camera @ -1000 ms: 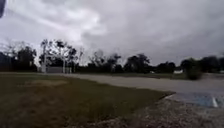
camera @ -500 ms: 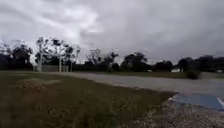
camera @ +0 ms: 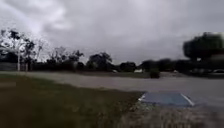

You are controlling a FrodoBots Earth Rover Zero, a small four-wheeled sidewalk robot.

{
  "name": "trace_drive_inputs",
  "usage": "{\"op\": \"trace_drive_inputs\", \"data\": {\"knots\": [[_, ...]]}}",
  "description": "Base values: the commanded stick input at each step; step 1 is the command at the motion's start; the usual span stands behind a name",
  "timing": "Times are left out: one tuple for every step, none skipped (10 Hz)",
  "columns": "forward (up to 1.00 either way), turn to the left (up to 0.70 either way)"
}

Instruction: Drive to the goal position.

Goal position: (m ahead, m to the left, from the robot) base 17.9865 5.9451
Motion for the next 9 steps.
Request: {"op": "trace_drive_inputs", "data": {"knots": [[0.5,-0.5],[0.5,-0.22],[0.5,0.0],[0.5,0.0],[0.5,0.0],[0.5,0.0],[0.5,0.0],[0.5,0.0],[0.5,0.0]]}}
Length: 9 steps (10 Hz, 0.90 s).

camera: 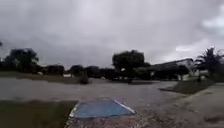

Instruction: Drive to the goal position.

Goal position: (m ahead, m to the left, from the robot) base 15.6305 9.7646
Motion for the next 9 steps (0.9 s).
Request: {"op": "trace_drive_inputs", "data": {"knots": [[0.5,0.0],[0.5,0.0],[0.5,0.36],[0.5,0.5],[0.5,0.5],[0.5,0.5],[0.5,0.42],[0.5,0.0],[0.5,0.0]]}}
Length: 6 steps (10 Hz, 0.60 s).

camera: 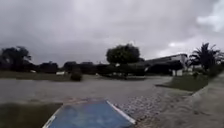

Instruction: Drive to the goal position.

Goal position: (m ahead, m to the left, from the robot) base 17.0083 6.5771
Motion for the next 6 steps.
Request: {"op": "trace_drive_inputs", "data": {"knots": [[0.28,0.0],[0.09,0.0],[0.0,0.0],[0.0,0.0],[0.0,0.05],[0.0,0.29]]}}
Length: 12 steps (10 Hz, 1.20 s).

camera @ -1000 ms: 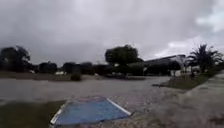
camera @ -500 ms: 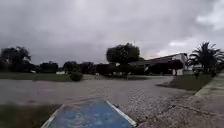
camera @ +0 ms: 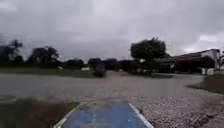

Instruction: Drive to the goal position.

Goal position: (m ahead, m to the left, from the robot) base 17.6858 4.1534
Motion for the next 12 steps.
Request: {"op": "trace_drive_inputs", "data": {"knots": [[0.0,0.46],[0.0,0.5],[0.0,0.5],[0.0,0.34],[0.0,0.08],[0.0,0.0],[0.0,0.0],[0.0,0.0],[0.0,0.0],[0.0,0.0],[0.0,0.0],[0.0,0.0]]}}
